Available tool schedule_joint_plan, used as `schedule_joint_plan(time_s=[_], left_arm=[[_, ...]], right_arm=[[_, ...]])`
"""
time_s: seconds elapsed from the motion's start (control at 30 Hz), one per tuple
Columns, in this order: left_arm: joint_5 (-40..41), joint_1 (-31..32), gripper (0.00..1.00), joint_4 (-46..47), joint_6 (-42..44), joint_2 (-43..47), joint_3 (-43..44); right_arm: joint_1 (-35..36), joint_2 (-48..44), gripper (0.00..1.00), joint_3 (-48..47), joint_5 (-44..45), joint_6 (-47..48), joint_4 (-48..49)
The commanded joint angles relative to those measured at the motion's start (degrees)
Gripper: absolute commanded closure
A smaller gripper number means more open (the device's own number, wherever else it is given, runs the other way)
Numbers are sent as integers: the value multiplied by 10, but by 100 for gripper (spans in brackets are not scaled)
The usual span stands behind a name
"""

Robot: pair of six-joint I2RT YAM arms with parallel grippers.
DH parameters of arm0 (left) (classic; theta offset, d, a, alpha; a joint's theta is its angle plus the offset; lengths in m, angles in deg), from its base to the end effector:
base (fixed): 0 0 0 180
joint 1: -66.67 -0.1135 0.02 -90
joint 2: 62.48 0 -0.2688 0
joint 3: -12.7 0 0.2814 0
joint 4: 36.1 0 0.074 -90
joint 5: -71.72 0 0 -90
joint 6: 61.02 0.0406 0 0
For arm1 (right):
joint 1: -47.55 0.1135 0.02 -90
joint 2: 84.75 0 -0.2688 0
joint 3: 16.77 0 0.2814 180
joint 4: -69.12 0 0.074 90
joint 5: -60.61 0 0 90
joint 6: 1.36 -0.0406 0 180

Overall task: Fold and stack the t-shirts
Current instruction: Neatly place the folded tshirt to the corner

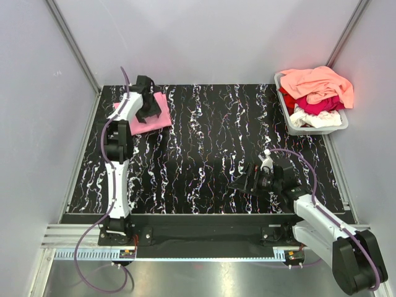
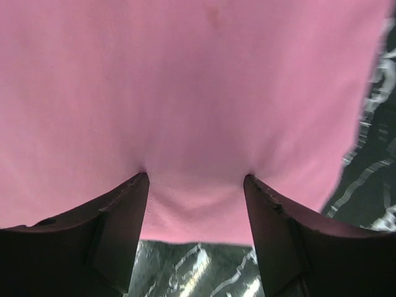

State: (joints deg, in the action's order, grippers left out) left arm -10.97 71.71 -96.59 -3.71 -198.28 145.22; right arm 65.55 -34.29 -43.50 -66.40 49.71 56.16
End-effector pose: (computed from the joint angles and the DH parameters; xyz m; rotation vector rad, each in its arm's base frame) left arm 0.5425 -0.0427 0.1823 -0.6761 2.5811 -0.0397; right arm 0.1749 0.0825 0.1440 0.0381 2.3532 1.2382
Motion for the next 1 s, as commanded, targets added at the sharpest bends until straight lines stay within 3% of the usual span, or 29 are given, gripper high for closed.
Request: schedule_joint_plan(time_s=[0.0,0.23,0.5,0.73,0.97], left_arm=[[10,-5,33,-22,8,-32,31],[38,-22,34,-13,96,-33,6],[100,-71,40,-31,226,-71,73],[104,-98,41,-25,268,-110,143],[88,-114,37,-17,257,-125,180]], right_arm=[[5,2,0,1,-2,-2,21],[5,6,0,1,-5,-1,26],[5,14,0,1,-12,-2,34],[5,33,0,0,-17,-3,42],[5,39,0,-1,-14,-3,43]])
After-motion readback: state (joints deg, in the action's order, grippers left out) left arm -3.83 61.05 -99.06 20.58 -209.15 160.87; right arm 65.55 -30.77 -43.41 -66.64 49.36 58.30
